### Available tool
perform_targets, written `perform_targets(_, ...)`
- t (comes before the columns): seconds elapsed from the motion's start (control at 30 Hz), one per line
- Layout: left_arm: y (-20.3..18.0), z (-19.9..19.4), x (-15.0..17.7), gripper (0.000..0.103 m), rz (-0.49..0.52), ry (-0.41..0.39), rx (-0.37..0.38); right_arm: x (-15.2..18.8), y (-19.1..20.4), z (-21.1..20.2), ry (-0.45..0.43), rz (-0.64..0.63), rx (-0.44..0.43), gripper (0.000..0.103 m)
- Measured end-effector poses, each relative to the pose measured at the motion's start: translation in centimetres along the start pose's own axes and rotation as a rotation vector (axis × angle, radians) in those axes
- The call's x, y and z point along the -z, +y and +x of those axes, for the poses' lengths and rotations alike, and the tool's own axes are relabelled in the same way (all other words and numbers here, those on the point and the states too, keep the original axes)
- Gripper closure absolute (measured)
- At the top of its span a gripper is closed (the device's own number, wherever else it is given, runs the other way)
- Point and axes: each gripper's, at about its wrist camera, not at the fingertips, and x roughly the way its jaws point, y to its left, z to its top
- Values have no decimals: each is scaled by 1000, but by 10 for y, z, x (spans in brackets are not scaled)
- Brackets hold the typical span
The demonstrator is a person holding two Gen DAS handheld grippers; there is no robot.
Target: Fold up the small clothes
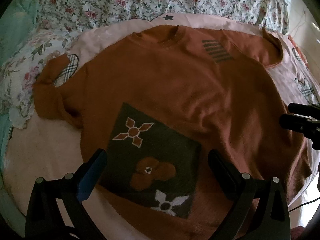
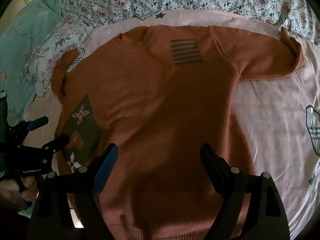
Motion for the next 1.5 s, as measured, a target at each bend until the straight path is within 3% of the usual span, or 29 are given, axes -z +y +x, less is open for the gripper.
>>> perform_targets(0.4, -5, 3, -7, 2, -14, -20, 13, -6, -14, -1, -16, -8, 33, 19)
perform_targets(0.67, -7, 15, -18, 2, -41, -5, 42, -18, -41, -3, -29, 46, 23, 19)
perform_targets(0.77, -6, 19, -23, 2, -59, -1, 20, -23, -55, -4, -29, 79, 16, 19)
perform_targets(0.93, -3, 27, -37, 2, -74, -4, -16, -41, -102, -11, -63, 164, 46, 19)
perform_targets(1.17, -5, 41, -67, 2, -95, 1, -30, -89, -197, -29, -131, 305, 102, 19)
perform_targets(1.5, -15, 66, -110, 2, -128, 27, -28, -182, -351, -36, -216, 468, 283, 19)
